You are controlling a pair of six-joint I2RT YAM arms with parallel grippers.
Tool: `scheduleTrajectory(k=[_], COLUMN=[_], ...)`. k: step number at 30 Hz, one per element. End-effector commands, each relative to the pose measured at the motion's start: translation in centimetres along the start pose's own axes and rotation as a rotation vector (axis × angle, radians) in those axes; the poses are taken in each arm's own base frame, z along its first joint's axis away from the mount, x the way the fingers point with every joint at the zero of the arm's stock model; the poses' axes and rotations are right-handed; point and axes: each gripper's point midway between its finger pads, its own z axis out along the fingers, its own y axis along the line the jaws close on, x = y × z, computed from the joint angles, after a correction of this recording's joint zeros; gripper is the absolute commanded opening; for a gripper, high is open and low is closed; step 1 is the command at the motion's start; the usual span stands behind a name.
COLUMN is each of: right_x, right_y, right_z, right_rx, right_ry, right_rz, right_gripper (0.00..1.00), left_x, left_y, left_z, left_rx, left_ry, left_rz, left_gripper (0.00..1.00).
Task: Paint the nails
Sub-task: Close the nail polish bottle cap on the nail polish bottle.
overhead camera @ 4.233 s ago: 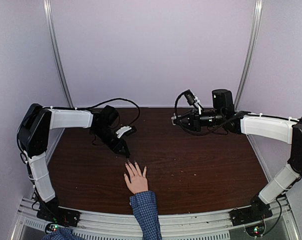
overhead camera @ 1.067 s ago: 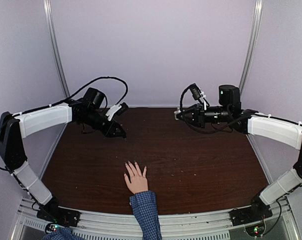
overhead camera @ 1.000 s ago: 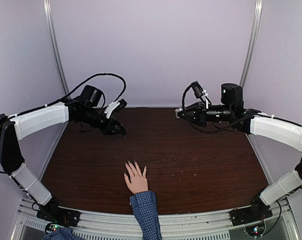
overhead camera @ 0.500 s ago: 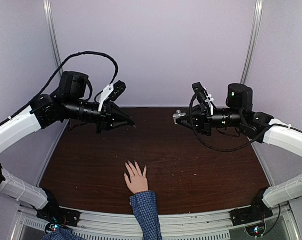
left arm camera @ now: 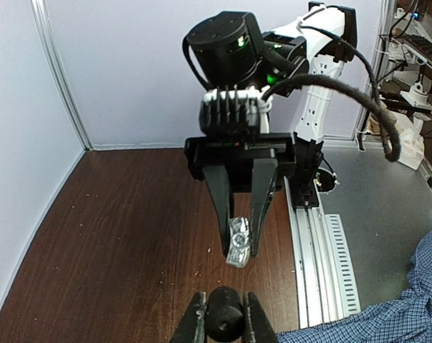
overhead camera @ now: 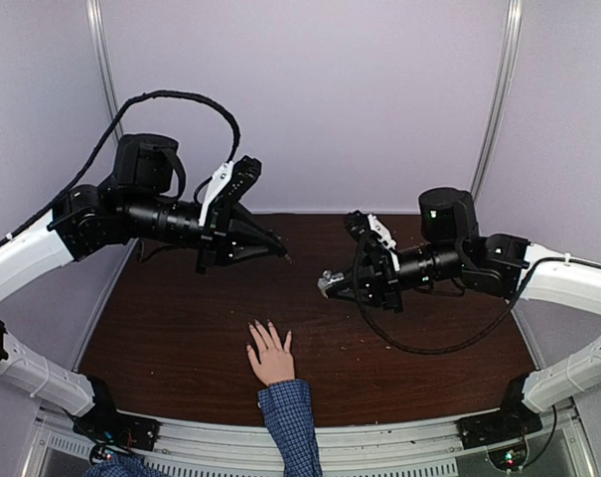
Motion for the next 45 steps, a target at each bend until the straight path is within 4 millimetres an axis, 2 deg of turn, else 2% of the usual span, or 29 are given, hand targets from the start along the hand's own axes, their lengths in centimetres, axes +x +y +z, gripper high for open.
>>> scheduleTrajectory(k=[1, 8, 18, 45], right_x=[-0.5, -0.3, -0.1, 0.1], right_y=[-0.2, 0.0, 0.5, 0.5], right_z=[0.6, 1.2, 1.5, 1.7], right_rx=[0.031, 0.018, 0.002, 0.004], right_ry=[0.019, 0.030, 0.045, 0.056], right_rz=[-0.044, -0.043, -0.049, -0.056], right_gripper=[0.00, 0.00, 0.00, 0.00], left_x=[-1.9, -1.8, -1.3, 0.9], left_y=[-0.7, -1.6, -1.6, -1.4], left_z=[0.7, 2.2, 3.5, 4.2], left_rx=[-0.005, 0.023, 0.055, 0.054], left_ry=[-0.046, -0.038, -0.018, 0.060], left_rz=[0.075, 0.085, 0.075, 0.047], left_gripper=[0.00, 0.00, 0.00, 0.00])
